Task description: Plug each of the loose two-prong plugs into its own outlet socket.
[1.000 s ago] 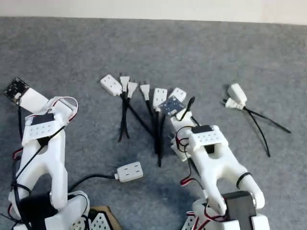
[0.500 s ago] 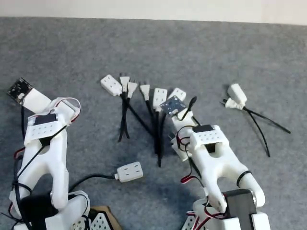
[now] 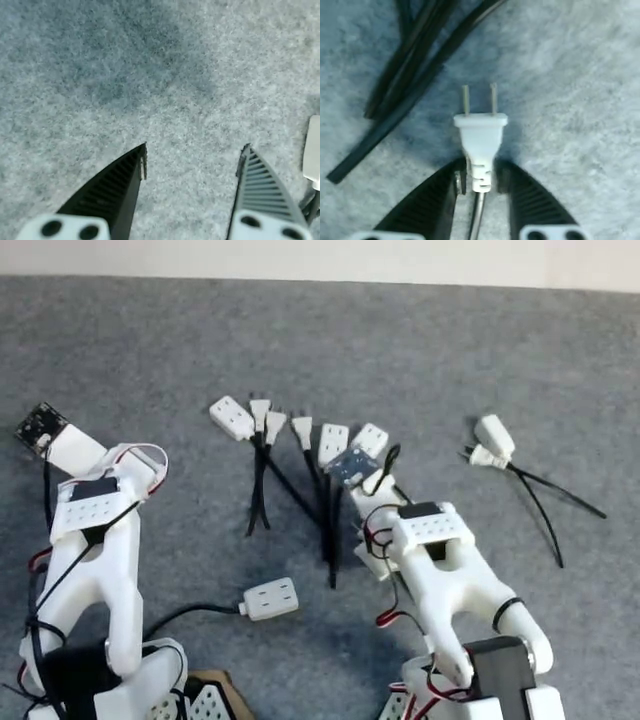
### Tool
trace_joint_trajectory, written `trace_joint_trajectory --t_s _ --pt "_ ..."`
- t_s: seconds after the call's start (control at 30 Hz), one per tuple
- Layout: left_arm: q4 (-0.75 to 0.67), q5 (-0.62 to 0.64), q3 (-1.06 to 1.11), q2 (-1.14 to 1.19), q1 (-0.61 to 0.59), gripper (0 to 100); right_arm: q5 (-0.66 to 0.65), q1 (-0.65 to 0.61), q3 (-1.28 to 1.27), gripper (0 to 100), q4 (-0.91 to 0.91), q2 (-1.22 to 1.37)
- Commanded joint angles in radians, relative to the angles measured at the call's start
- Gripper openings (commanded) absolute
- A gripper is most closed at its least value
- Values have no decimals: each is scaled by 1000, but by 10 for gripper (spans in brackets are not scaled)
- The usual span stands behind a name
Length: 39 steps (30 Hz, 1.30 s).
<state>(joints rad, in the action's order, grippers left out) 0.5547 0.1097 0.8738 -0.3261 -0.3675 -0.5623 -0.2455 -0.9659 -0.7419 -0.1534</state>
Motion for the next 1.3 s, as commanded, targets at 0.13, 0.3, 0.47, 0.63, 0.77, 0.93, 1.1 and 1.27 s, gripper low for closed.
trace_joint_trajectory --t_s 0.13,0.3,0.47,0.63,0.77,0.93,1.1,1.27 --pt "-14 -9 -4 -12 15 298 -15 25 4 84 12 15" --pt "-14 -9 -4 -12 15 298 -20 24 -1 6 8 13" --pt "-5 -43 -8 -22 15 298 -17 22 96 5 -166 -42" --pt "324 -219 -193 -19 50 298 57 -21 286 5 -392 -308" --pt "620 -362 -404 -22 142 302 181 -211 289 5 -421 -547" --pt "853 -457 -624 -67 217 303 302 -447 102 5 -260 -753" --pt "908 -548 -611 -295 226 320 348 -484 -107 5 -42 -783" --pt "839 -580 -288 -587 292 383 387 -521 -197 5 61 -785"
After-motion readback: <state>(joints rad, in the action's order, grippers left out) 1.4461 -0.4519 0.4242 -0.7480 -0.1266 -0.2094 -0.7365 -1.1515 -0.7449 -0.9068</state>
